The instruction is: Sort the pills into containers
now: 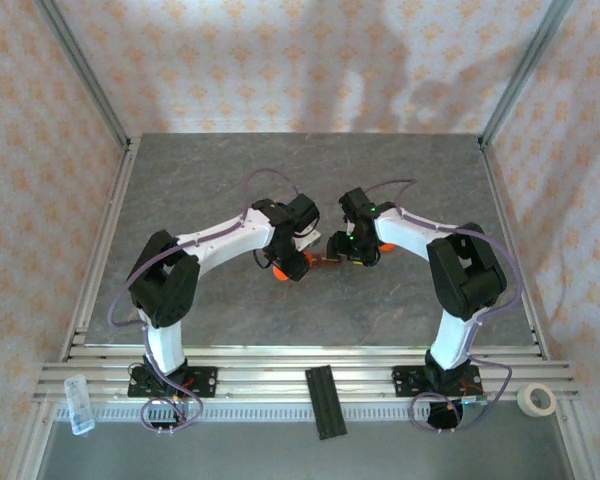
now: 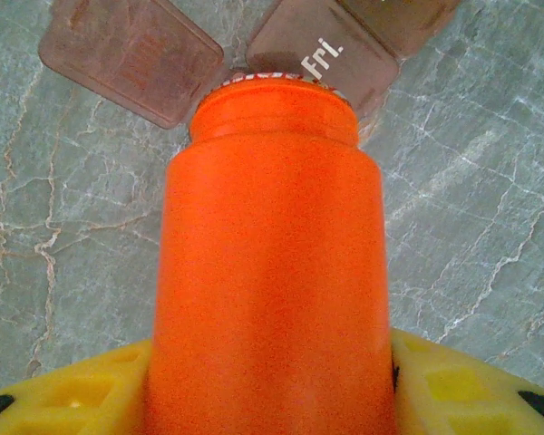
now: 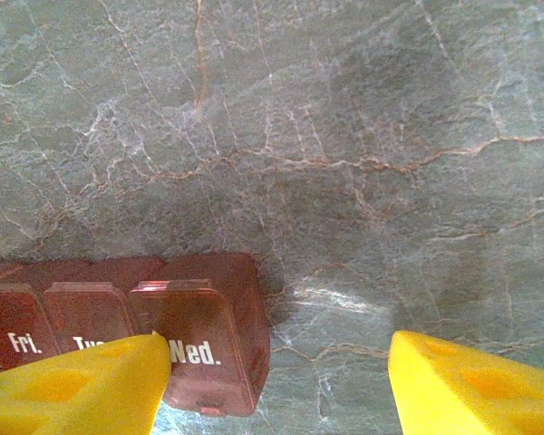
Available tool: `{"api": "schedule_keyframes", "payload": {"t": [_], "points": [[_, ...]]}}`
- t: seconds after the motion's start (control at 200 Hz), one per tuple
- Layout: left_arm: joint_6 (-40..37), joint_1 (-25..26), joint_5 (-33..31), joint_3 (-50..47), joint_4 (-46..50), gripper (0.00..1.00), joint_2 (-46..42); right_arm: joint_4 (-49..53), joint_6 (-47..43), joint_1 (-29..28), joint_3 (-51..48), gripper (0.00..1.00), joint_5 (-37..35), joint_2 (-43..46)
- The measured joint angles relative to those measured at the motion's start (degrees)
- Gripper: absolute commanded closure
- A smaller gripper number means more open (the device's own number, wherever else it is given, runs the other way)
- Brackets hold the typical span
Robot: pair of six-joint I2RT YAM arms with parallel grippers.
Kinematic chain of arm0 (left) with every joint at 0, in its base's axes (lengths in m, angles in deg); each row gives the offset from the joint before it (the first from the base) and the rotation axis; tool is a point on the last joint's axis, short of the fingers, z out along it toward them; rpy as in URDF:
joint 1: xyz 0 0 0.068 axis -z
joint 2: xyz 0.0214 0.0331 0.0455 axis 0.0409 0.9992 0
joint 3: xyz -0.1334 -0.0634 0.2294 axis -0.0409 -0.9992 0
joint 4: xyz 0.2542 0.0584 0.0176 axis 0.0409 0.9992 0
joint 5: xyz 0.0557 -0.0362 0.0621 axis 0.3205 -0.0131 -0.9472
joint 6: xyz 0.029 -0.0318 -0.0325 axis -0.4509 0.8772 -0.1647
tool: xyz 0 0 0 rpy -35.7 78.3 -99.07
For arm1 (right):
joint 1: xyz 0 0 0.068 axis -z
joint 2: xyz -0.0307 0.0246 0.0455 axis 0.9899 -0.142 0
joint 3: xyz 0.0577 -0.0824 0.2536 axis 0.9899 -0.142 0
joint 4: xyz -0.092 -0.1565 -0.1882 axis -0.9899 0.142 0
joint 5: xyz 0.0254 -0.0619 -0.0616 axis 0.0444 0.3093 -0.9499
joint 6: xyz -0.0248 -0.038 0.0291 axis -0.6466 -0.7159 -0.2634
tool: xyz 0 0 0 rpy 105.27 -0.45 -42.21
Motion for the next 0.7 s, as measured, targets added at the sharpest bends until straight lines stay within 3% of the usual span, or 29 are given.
{"api": "schedule_keyframes", "payload": {"t": [0.485,0.701], "points": [[0.0,0.0,0.0,-0.2,-0.1,1.00,0.1,0.0,0.0,0.0,0.1,0.34,0.0,-0.1],[0.1,0.0,0.0,-5.5,-5.6,1.00,-3.2,0.0,0.0,0.0,0.1,0.34,0.0,-0.1]]}}
